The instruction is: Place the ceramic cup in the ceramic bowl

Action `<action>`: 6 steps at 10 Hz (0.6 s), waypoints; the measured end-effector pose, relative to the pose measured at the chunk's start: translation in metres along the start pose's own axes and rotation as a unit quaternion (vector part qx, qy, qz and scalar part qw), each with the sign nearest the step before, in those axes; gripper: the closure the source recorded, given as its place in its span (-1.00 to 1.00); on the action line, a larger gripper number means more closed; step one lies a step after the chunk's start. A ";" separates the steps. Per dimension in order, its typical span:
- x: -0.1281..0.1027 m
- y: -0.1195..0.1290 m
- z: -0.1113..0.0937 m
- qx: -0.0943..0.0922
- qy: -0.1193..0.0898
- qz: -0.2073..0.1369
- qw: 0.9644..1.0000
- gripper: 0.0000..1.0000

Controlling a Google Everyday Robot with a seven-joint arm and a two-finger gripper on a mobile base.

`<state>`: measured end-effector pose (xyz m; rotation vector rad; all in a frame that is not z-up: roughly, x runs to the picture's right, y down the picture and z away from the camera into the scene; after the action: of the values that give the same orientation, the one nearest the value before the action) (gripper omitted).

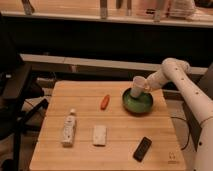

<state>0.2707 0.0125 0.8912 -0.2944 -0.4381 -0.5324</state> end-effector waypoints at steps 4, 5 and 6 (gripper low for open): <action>0.001 -0.001 0.002 0.002 0.000 -0.001 1.000 0.63; 0.001 0.000 0.002 0.002 0.000 -0.001 1.000 0.63; 0.001 0.000 0.002 0.002 0.000 -0.001 1.000 0.63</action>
<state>0.2706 0.0127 0.8939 -0.2907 -0.4397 -0.5332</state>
